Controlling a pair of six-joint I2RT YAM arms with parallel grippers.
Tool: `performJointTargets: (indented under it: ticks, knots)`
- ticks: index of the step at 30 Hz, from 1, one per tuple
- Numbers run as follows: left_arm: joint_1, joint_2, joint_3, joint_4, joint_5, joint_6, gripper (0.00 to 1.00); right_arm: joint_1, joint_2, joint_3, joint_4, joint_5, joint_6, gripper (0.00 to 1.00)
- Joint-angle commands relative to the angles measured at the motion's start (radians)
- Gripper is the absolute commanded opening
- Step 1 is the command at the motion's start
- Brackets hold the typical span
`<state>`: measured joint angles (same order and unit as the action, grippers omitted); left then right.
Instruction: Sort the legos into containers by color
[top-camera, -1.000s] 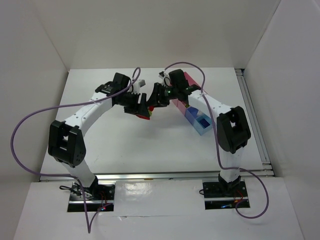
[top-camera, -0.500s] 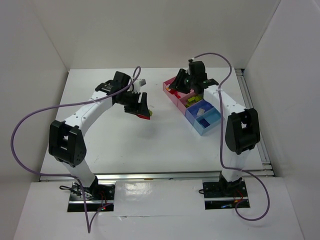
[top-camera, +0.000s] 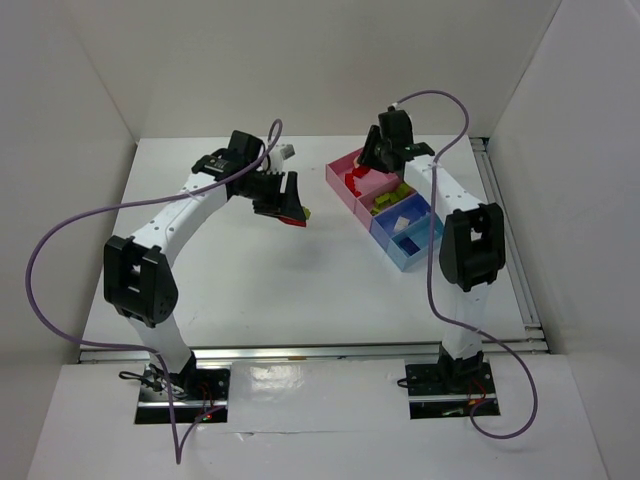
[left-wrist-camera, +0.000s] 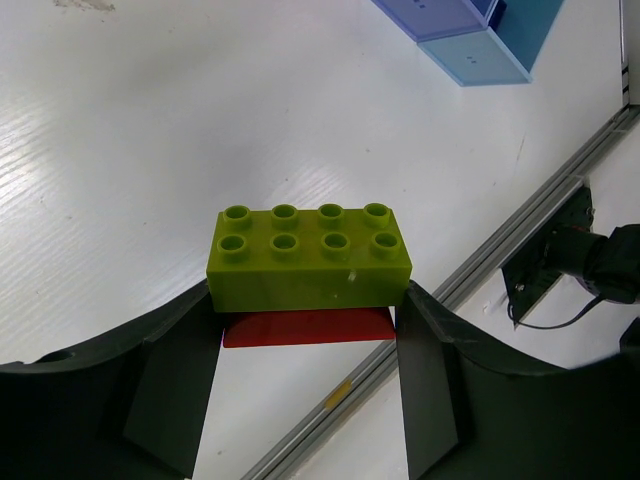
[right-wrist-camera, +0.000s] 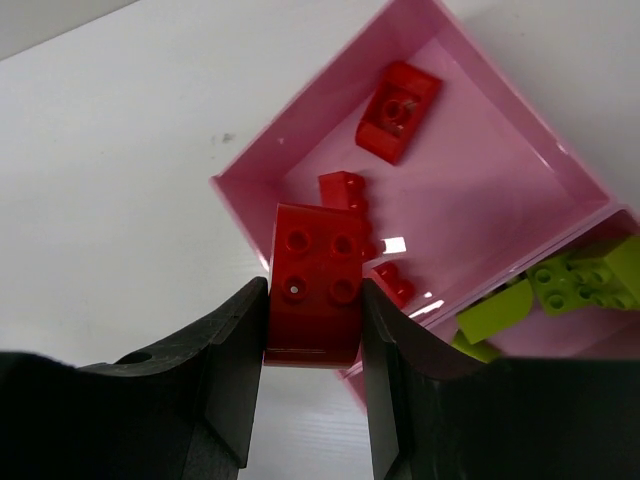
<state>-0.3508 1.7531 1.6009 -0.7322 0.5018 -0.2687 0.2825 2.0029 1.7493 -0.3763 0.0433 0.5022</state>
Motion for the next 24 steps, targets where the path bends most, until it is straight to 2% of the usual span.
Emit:
performJointTargets:
  ticks: [1,7,10,11,12,15,19,22,24]
  knots:
    - [0.001,0.013,0.036,-0.012,0.012,-0.014,0.47,-0.015,0.037,0.064,0.004,0.043,-0.021,0.24]
    - [0.001,0.003,0.045,-0.012,-0.020,-0.043,0.47,-0.016,0.105,0.101,-0.006,0.062,-0.039,0.29]
    - [0.010,0.003,0.056,-0.022,-0.011,-0.052,0.47,-0.016,0.131,0.121,-0.016,0.075,-0.048,0.43]
    - [0.010,0.003,0.056,-0.022,-0.011,-0.052,0.47,-0.016,0.131,0.121,-0.016,0.087,-0.048,0.51]
    - [0.010,0.003,0.068,-0.022,-0.011,-0.052,0.47,-0.016,0.131,0.121,-0.016,0.087,-0.048,0.63]
    - [0.010,0.003,0.068,-0.022,-0.011,-0.063,0.47,-0.016,0.141,0.131,-0.016,0.087,-0.059,0.74]
    - [0.010,0.014,0.099,-0.022,-0.002,-0.072,0.47,-0.016,0.119,0.154,-0.026,0.087,-0.068,0.77]
    - [0.019,0.037,0.111,-0.022,0.007,-0.084,0.47,-0.016,0.022,0.064,0.023,0.072,-0.079,0.70]
    - [0.019,0.051,0.137,-0.013,0.053,-0.084,0.47,-0.006,-0.051,-0.063,0.078,-0.014,-0.100,0.66]
